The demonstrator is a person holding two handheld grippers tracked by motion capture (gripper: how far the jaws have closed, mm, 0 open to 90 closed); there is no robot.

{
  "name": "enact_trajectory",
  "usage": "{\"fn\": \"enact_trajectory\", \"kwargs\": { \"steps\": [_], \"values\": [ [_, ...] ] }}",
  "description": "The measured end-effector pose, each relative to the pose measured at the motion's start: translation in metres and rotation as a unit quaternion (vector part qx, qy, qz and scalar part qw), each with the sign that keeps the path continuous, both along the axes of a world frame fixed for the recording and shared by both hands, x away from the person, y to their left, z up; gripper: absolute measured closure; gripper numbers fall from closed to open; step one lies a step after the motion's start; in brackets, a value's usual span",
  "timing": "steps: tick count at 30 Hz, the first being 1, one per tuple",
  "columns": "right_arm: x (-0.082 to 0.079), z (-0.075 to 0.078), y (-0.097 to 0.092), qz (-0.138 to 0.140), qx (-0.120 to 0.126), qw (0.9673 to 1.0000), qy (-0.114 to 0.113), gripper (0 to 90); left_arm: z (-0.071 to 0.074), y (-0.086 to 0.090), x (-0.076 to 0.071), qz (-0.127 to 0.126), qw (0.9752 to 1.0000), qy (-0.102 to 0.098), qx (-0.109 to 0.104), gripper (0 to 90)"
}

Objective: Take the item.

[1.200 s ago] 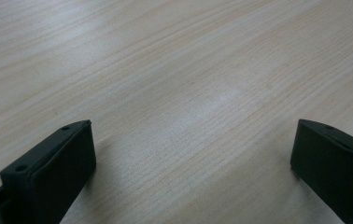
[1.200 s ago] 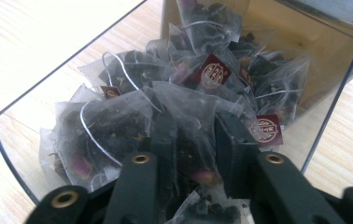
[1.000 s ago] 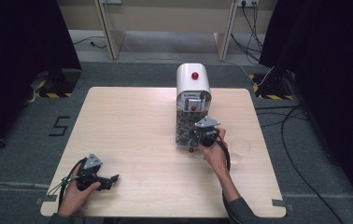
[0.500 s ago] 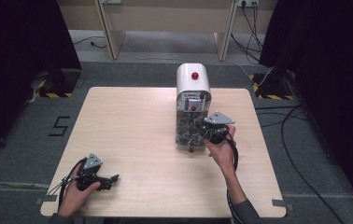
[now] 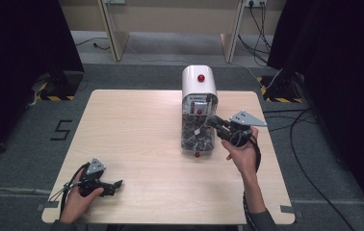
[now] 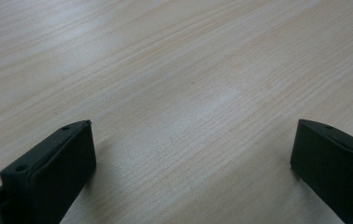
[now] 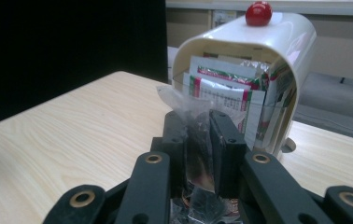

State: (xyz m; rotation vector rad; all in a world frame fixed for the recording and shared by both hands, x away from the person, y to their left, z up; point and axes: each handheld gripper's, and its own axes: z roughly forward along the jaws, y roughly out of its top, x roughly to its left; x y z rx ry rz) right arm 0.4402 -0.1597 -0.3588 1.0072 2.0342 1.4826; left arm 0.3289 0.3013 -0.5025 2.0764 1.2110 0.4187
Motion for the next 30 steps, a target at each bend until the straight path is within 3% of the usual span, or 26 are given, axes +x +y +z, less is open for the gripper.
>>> {"fn": "enact_trajectory", "kwargs": {
  "steps": [10, 30],
  "values": [
    [-0.007, 0.01, -0.025, 0.003, 0.038, 0.9993, 0.001, 78.6, 0.0, 0.0, 0.0, 0.0, 1.0, 0.0, 0.0, 0.0],
    [-0.029, 0.015, -0.082, -0.037, 0.03, 0.9989, 0.003, 78.6, 0.0, 0.0, 0.0, 0.0, 1.0, 0.0, 0.0, 0.0]
  ]
}}
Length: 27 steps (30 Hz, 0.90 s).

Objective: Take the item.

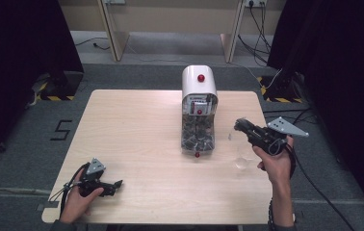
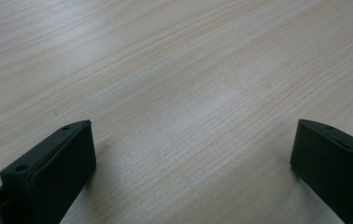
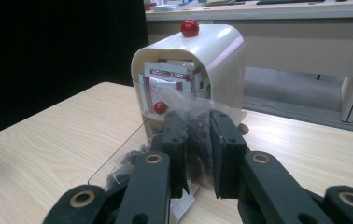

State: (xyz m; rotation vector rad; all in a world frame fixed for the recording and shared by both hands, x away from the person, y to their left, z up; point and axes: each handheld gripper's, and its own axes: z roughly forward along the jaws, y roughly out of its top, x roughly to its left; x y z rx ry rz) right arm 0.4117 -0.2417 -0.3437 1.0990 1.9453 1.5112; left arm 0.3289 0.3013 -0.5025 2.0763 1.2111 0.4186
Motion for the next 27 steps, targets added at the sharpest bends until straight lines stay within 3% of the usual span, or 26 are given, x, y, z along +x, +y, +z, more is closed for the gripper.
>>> {"fn": "enact_trajectory", "kwargs": {
  "steps": [15, 23, 27],
  "values": [
    [-0.014, 0.003, -0.031, -0.021, -0.007, 0.9997, 0.005, 78.6, 0.0, 0.0, 0.0, 0.0, 1.0, 0.0, 0.0, 0.0],
    [-0.022, 0.001, -0.051, -0.037, -0.03, 0.9988, 0.016, 78.6, 0.0, 0.0, 0.0, 0.0, 1.0, 0.0, 0.0, 0.0],
    [-0.022, -0.007, -0.051, -0.033, -0.053, 0.9973, 0.038, 78.6, 0.0, 0.0, 0.0, 0.0, 1.0, 0.0, 0.0, 0.0]
  ]
}}
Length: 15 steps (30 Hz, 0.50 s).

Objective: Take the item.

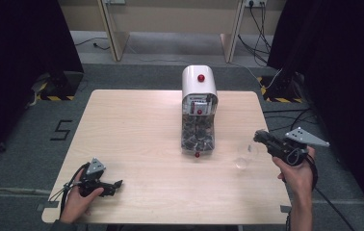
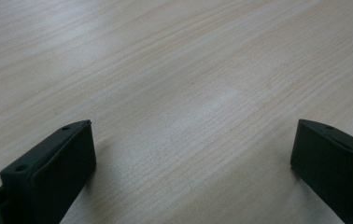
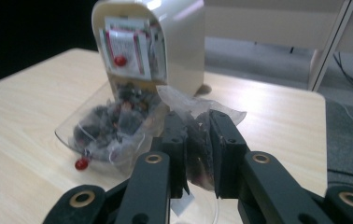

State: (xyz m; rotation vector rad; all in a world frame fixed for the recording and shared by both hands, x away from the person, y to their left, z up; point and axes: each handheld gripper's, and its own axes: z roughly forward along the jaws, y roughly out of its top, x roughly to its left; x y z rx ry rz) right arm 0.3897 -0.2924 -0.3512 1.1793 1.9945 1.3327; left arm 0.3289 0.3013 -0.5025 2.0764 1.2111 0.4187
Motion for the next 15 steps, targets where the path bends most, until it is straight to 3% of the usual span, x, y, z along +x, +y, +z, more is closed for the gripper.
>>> {"fn": "enact_trajectory", "kwargs": {
  "steps": [7, 15],
  "values": [
    [0.005, -0.013, 0.002, 0.011, -0.027, 0.9991, 0.031, 78.6, 0.0, 0.0, 0.0, 0.0, 1.0, 0.0, 0.0, 0.0],
    [0.009, -0.022, 0.002, 0.018, -0.036, 0.9977, 0.054, 78.5, 0.0, 0.0, 0.0, 0.0, 1.0, 0.0, 0.0, 0.0]
  ]
}}
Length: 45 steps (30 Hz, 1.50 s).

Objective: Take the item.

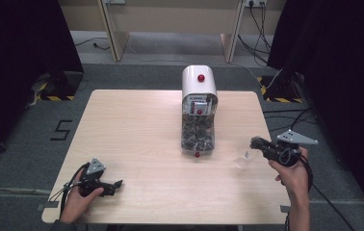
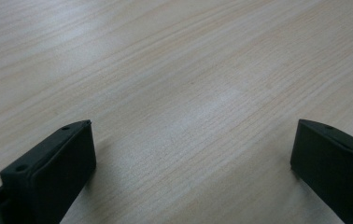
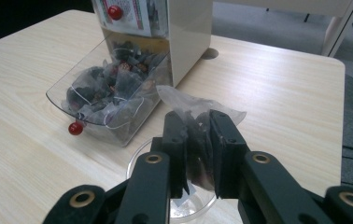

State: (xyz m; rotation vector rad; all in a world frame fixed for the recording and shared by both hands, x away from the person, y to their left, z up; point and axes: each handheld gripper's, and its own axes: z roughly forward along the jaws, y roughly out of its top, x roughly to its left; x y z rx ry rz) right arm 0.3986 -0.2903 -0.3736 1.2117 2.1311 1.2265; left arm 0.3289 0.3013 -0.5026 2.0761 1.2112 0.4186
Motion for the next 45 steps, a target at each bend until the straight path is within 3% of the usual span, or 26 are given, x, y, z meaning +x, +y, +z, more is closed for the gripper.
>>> {"fn": "enact_trajectory", "kwargs": {
  "steps": [19, 28, 45],
  "values": [
    [0.009, -0.018, 0.01, 0.025, -0.019, 0.9987, 0.041, 78.2, 0.0, 0.0, 0.0, 0.0, 1.0, 0.0, 0.0, 0.0],
    [0.01, -0.022, 0.015, 0.03, -0.026, 0.9982, 0.046, 76.7, 0.0, 0.0, 0.0, 0.0, 1.0, 0.0, 0.0, 0.0],
    [0.009, -0.018, 0.016, 0.03, -0.025, 0.9987, 0.034, 61.4, 0.0, 0.0, 0.0, 0.0, 1.0, 0.0, 0.0, 0.0]
  ]
}}
